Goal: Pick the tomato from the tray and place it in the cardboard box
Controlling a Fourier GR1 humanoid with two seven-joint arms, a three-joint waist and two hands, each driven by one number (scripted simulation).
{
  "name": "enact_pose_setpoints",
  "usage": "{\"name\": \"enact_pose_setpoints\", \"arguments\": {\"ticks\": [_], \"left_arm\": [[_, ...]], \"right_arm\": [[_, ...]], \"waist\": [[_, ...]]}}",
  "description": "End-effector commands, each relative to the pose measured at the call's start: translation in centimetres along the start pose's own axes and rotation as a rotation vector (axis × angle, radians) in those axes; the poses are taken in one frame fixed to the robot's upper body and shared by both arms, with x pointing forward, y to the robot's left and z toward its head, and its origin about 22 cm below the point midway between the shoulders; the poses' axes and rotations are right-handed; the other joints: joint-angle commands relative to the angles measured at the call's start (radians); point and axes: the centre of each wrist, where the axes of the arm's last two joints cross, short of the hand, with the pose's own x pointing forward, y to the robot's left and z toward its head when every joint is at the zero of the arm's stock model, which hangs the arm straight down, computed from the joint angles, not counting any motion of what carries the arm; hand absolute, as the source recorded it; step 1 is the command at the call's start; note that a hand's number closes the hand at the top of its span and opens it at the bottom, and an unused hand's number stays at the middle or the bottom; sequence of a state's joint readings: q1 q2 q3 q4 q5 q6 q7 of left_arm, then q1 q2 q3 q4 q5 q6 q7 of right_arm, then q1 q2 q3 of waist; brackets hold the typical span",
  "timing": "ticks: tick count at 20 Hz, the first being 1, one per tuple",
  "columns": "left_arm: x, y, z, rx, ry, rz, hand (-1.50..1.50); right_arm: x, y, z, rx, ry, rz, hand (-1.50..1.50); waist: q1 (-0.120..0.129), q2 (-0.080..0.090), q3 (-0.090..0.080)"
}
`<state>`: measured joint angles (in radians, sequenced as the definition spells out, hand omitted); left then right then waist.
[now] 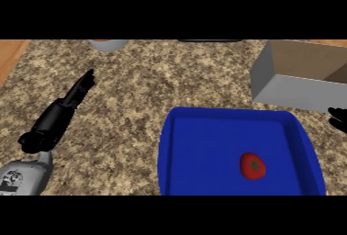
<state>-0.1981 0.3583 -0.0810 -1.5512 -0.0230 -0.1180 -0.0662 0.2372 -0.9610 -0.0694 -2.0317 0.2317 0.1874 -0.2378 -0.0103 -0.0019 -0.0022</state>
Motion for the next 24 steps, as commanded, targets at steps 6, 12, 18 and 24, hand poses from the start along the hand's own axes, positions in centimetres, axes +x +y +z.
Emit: {"name": "enact_pose_setpoints", "arguments": {"ticks": [6, 12, 18, 24], "left_arm": [[0.8, -0.4, -1.5, -0.02, -0.015, -0.001, 0.0], [-0.3, -0.1, -0.6, -0.002, -0.011, -0.007, 0.0], [-1.1, -0.5, 0.2, -0.017, 0.003, 0.014, 0.0], [0.4, -2.9, -1.9, -0.021, -0.011, 0.009, 0.0]], "right_arm": [[8.6, 2.4, -1.2, 0.209, 0.115, 0.213, -1.5], [11.7, 2.9, -2.0, 0.301, 0.202, 0.26, -1.5], [12.0, 6.0, -4.8, 0.359, 0.251, 0.226, -1.5], [12.9, 9.5, -7.2, 0.339, 0.291, 0.303, -1.5]], "waist": [[0.013, 0.003, 0.0], [0.014, 0.002, 0.001], [0.015, 0.002, 0.002], [0.014, 0.003, 0.002]]}}
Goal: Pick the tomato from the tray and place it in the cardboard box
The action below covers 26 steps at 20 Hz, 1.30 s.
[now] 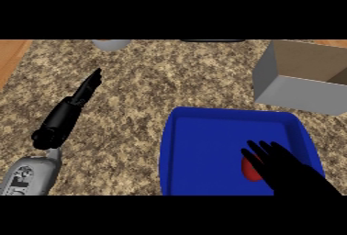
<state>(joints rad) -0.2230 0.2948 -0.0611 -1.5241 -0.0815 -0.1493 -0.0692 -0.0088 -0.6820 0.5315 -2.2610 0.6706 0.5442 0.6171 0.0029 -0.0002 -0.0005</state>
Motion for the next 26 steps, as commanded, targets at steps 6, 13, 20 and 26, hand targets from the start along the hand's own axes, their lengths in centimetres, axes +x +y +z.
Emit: {"name": "enact_pose_setpoints", "arguments": {"ticks": [6, 13, 20, 26], "left_arm": [[1.3, 0.3, 0.2, 0.01, 0.001, -0.012, 0.0], [0.1, -0.5, 1.1, 0.018, -0.005, -0.008, 0.0], [-0.6, 1.7, 1.7, 0.003, 0.005, -0.003, 0.0], [-0.7, 0.7, -0.1, 0.009, -0.014, -0.004, 0.0]], "right_arm": [[1.7, 1.7, -3.2, -0.027, 0.044, 0.05, -1.5], [1.2, 4.0, -3.4, -0.001, 0.095, 0.098, -1.5], [0.0, 5.7, -6.3, -0.011, 0.084, 0.076, -1.5], [-0.6, 6.5, -5.7, 0.032, 0.055, 0.053, -1.5]], "waist": [[-0.001, 0.0, 0.001], [-0.004, -0.001, 0.001], [0.0, 0.0, 0.001], [-0.006, 0.0, 0.0]]}}
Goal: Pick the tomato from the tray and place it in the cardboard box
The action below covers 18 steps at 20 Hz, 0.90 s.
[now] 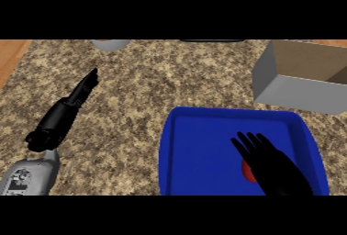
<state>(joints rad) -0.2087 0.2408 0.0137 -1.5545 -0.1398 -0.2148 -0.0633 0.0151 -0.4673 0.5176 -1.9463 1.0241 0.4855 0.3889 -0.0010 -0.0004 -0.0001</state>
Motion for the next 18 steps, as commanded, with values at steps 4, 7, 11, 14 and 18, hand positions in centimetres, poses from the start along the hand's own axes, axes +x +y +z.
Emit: {"name": "enact_pose_setpoints", "arguments": {"ticks": [4, 7, 11, 14, 18], "left_arm": [[-0.8, 0.8, 0.6, -0.011, -0.024, 0.005, 0.0], [0.5, 0.7, 1.7, 0.003, -0.01, 0.0, 0.0], [0.1, 1.8, 0.5, 0.001, 0.011, -0.001, 0.0], [-0.9, -0.4, -0.7, 0.001, 0.007, 0.007, 0.0], [0.5, -0.3, 0.2, -0.002, 0.0, -0.005, 0.0]], "right_arm": [[0.3, 1.5, -1.3, -0.007, 0.046, 0.026, -1.5], [0.2, 1.2, -3.6, 0.03, 0.077, 0.038, -1.5], [-1.7, 4.1, -1.9, 0.029, 0.078, 0.023, -1.5], [-2.2, 2.6, -3.5, 0.02, 0.053, -0.007, -1.5], [-3.1, 3.6, -3.4, 0.018, -0.05, 0.04, 1.5]], "waist": [[0.001, 0.0, 0.0], [0.007, 0.0, 0.0], [-0.001, 0.0, 0.0], [-0.001, 0.0, 0.0], [0.001, 0.0, 0.0]]}}
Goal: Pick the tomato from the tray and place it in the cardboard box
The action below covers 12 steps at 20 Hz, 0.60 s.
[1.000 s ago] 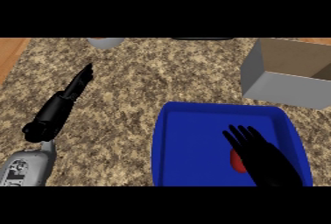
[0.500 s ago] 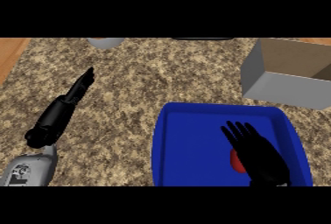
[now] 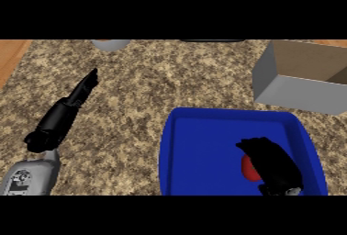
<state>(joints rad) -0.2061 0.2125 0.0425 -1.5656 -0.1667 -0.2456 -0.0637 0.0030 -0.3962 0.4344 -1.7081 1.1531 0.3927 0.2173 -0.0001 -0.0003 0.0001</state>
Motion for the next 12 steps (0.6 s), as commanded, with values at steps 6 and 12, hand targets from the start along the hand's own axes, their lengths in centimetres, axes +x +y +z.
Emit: {"name": "enact_pose_setpoints", "arguments": {"ticks": [6, 12], "left_arm": [[-0.6, 1.5, 0.0, 0.001, 0.01, -0.002, 0.0], [0.9, 0.4, 0.5, 0.002, 0.016, -0.008, 0.0]], "right_arm": [[0.8, 1.7, -0.9, -0.166, -0.151, 0.071, 1.5], [0.9, 0.0, -0.3, -0.291, -0.202, 0.096, 1.5]], "waist": [[-0.002, 0.0, 0.0], [-0.001, -0.001, 0.0]]}}
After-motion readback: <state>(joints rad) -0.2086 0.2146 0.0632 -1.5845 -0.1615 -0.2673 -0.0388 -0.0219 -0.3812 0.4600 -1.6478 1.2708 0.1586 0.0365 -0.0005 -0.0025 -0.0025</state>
